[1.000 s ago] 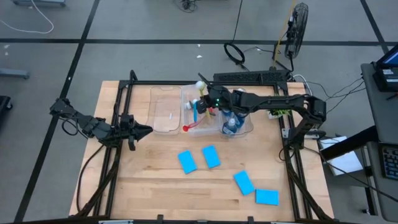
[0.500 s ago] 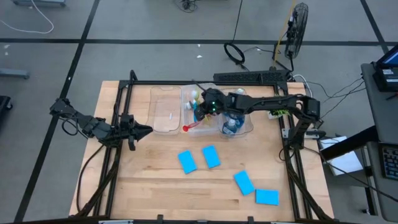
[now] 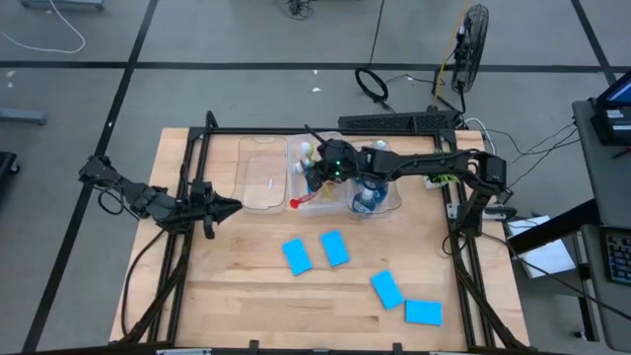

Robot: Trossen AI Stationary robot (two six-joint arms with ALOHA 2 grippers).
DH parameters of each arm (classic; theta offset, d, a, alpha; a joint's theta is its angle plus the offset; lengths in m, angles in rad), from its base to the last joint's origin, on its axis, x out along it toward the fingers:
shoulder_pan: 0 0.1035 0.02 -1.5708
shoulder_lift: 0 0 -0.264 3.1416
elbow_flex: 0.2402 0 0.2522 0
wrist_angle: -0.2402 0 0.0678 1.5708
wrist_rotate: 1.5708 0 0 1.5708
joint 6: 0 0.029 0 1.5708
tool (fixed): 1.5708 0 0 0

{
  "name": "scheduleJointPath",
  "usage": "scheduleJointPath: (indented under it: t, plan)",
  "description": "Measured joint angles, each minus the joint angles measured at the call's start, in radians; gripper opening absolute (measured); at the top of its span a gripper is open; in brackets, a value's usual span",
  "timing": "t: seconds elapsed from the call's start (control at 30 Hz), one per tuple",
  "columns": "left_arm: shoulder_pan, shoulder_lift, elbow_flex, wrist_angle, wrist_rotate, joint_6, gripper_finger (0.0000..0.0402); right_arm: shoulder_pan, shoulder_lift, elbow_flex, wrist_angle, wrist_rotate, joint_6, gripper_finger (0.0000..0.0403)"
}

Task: Pick & Place Kitchen Sink Supplies
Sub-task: Put the green dishwashing brush into the white bin, then put the blue dishwashing sponge into the left transparent bin

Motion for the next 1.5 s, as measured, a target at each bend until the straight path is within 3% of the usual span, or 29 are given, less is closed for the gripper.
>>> scheduleJointPath:
  t: [0.37, 0.67, 0.77, 0.97, 1.17, 1.4, 1.5]
  plan:
    - [0.000, 0.000, 0.000, 0.000, 0.000, 0.001, 0.0072, 0.000, 0.000, 0.000, 0.118, -0.029, -0.003, 0.0190]
    - [0.000, 0.000, 0.000, 0.003, 0.000, -0.008, 0.0072, 0.059, -0.129, -0.001, 0.282, -0.227, -0.262, 0.0194]
    - [0.000, 0.000, 0.000, 0.004, 0.000, -0.012, 0.0072, 0.112, -0.226, -0.001, 0.184, -0.285, -0.323, 0.0188]
    - [0.000, 0.000, 0.000, 0.006, 0.001, -0.039, 0.0072, 0.270, -0.414, 0.000, -0.163, -0.277, -0.315, 0.0183]
    - [0.000, 0.000, 0.000, 0.010, 0.001, -0.065, 0.0072, 0.449, -0.514, 0.000, -0.472, -0.229, -0.101, 0.0183]
    - [0.000, 0.000, 0.000, 0.011, 0.001, -0.073, 0.0072, 0.636, -0.510, 0.000, -0.768, -0.233, 0.237, 0.0183]
    - [0.000, 0.000, 0.000, 0.011, 0.001, -0.090, 0.0072, 0.703, -0.505, -0.002, -0.869, -0.283, 0.402, 0.0183]
